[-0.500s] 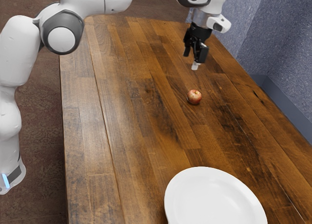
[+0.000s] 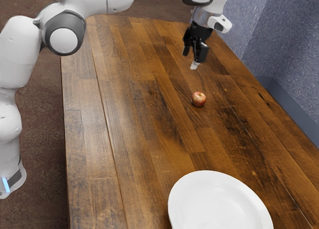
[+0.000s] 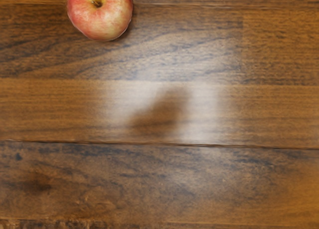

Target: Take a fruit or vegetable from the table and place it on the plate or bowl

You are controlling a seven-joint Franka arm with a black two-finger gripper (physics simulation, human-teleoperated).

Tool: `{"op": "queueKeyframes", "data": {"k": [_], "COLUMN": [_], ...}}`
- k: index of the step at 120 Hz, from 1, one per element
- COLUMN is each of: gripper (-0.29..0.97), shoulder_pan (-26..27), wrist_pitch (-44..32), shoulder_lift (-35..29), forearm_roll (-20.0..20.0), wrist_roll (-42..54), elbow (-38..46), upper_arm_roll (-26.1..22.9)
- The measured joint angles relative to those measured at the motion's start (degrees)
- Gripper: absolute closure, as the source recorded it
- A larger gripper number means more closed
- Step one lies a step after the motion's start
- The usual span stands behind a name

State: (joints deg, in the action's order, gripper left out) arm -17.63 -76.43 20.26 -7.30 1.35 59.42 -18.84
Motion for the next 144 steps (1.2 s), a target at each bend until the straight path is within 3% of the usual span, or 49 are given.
{"op": "queueKeyframes", "data": {"k": [9, 18, 26, 49, 77, 98, 121, 144], "gripper": [0.0, 0.0, 0.0, 0.0, 0.0, 0.0, 0.0, 0.0], "shoulder_pan": [-0.29, -0.49, -0.52, -0.01, 0.98, 1.31, 1.79, 2.59], "wrist_pitch": [0.16, 0.27, 0.29, -7.23, -20.15, -26.84, -32.45, -34.5], "shoulder_lift": [1.88, 3.46, 3.83, 7.61, 9.55, 11.73, 14.19, 16.72], "forearm_roll": [0.66, 3.96, 7.02, 11.66, 12.49, 8.26, 5.22, -0.94], "wrist_roll": [0.14, 0.24, 0.28, 1.05, 3.54, 4.36, 5.32, 6.44], "elbow": [0.02, 0.03, 0.02, -0.06, -0.04, -0.38, -0.08, -0.06], "upper_arm_roll": [7.18, 14.35, 17.24, 17.69, 15.05, 10.73, 10.57, 10.71]}}
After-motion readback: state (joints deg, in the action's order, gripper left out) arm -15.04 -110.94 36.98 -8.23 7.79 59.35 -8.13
